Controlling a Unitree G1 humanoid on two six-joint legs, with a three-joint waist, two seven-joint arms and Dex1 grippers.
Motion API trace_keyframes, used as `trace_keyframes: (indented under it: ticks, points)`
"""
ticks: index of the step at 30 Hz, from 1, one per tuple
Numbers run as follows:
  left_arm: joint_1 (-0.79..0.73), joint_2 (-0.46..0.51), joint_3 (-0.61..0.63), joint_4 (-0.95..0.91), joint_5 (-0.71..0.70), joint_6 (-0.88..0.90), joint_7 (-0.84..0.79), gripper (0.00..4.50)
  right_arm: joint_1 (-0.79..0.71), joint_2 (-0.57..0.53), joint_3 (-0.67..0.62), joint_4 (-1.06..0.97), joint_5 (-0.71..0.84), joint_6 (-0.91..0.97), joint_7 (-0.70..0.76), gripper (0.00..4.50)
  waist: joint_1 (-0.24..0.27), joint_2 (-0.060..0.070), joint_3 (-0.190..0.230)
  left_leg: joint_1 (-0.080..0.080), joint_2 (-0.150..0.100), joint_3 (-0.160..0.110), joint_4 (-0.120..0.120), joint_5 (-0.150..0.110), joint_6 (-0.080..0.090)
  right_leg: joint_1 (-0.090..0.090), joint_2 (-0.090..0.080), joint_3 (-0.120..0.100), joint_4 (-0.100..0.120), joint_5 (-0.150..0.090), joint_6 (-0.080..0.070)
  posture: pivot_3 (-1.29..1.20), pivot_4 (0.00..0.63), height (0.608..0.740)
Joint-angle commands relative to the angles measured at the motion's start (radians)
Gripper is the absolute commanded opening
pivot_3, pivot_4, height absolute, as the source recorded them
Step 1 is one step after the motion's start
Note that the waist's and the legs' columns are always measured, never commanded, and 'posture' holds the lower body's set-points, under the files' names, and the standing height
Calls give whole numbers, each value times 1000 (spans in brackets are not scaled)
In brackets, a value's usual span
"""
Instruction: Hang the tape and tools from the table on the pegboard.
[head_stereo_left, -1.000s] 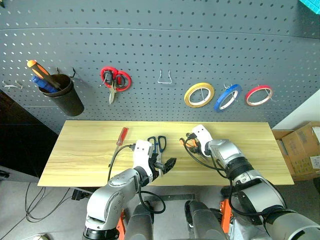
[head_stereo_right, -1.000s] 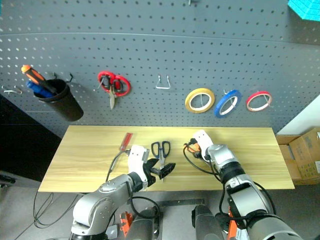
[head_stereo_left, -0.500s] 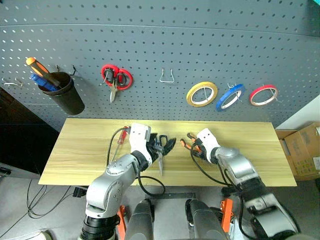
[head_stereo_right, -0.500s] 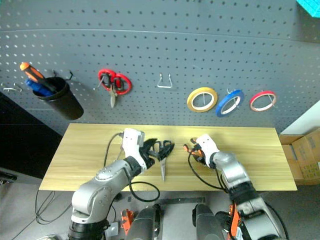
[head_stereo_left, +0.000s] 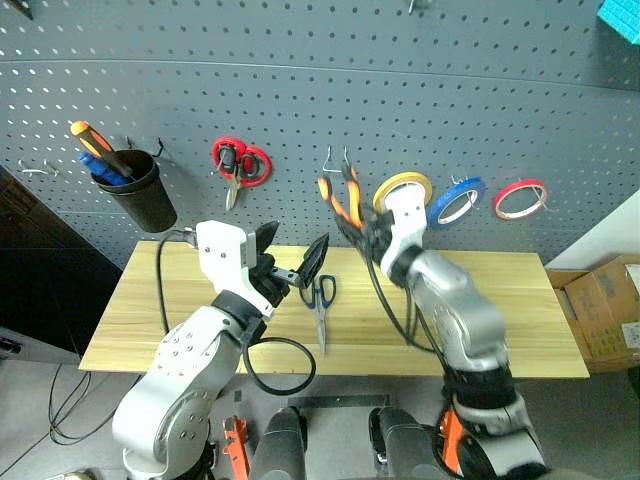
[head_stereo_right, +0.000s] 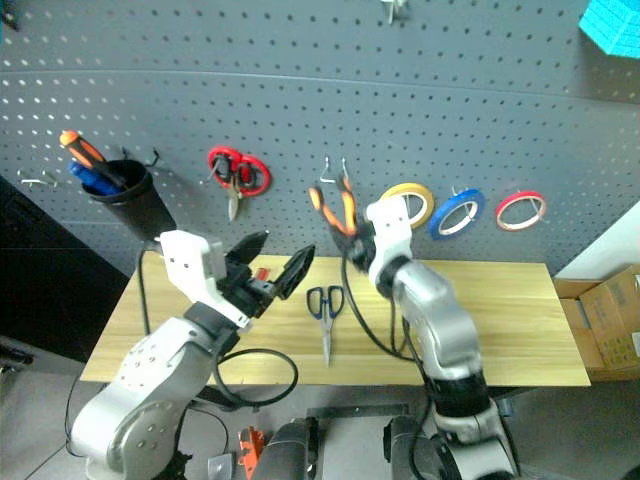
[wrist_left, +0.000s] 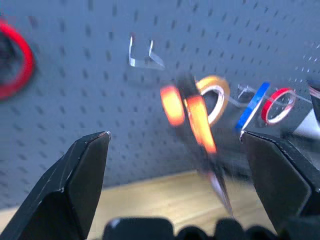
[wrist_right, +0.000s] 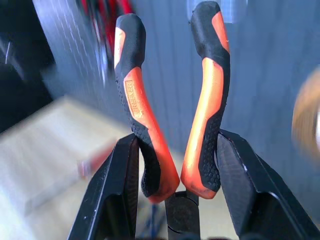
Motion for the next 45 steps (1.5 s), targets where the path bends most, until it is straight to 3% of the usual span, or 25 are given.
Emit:
trace_keyframes:
  ticks: [1,8,12,17,23,27,30,34,37,42,45]
  points:
    - [-15,9,17,-56,-3,-16,28,4500,-163,30,-55,121,10,-198,-47,1849,10,-1,-14,0,0,0,0,0,0,0,0,-1,0,0,0,233,63,740]
    - [-88,-1,-3,53,64,-84,62,4500,-478,18,-127,626,-40,-637,-145,1849,47,-4,-51,1,0,0,0,1,-1,2,1,-1,-1,3,-5,262,30,740]
    - [-109,-3,-27,150,109,-155,49,4500,-577,25,-135,900,-64,-845,-194,1849,59,-5,-66,1,0,0,-1,2,-2,2,2,-1,-1,4,-6,278,20,740]
    - [-109,0,-23,220,129,-213,32,4500,-598,41,-133,1156,-86,-1016,-244,1849,64,-5,-74,2,1,0,-3,2,-3,2,2,-1,0,4,-6,298,26,740]
    - [-91,10,-7,209,114,-200,23,4500,-469,40,-81,1311,-166,-1081,-298,1849,78,-5,-79,3,1,0,-2,3,-3,2,2,0,1,4,-7,303,40,740]
    - [-91,11,-11,207,109,-190,20,4500,-406,40,-81,1303,-177,-1092,-310,1849,80,-4,-86,7,1,1,-2,3,-3,4,3,1,2,4,-8,294,43,740]
    - [-98,12,-14,214,108,-187,18,4500,-389,37,-78,1277,-180,-1084,-306,1849,79,-1,-91,20,2,0,-3,3,-3,17,4,0,0,0,-14,279,46,740]
    - [-111,16,-12,228,107,-186,13,4500,-375,25,-74,1236,-182,-1043,-280,1849,79,0,-97,20,2,0,-2,3,-2,17,4,1,1,0,-14,261,48,740]
    - [-123,18,-9,245,106,-187,11,4500,-351,11,-73,1164,-172,-1011,-244,2618,79,0,-98,20,2,0,-2,4,-1,17,4,1,1,0,-14,249,53,740]
    - [-162,47,-25,320,185,-204,38,4500,-231,-24,-66,884,-131,-844,-145,4364,79,1,-97,18,2,0,-3,4,-1,16,5,1,1,0,-14,220,67,740]
    - [-192,85,-46,385,286,-231,70,4500,-124,-45,-47,639,-88,-693,-70,4475,77,1,-97,18,2,0,-3,4,-1,16,5,1,1,0,-14,202,80,740]
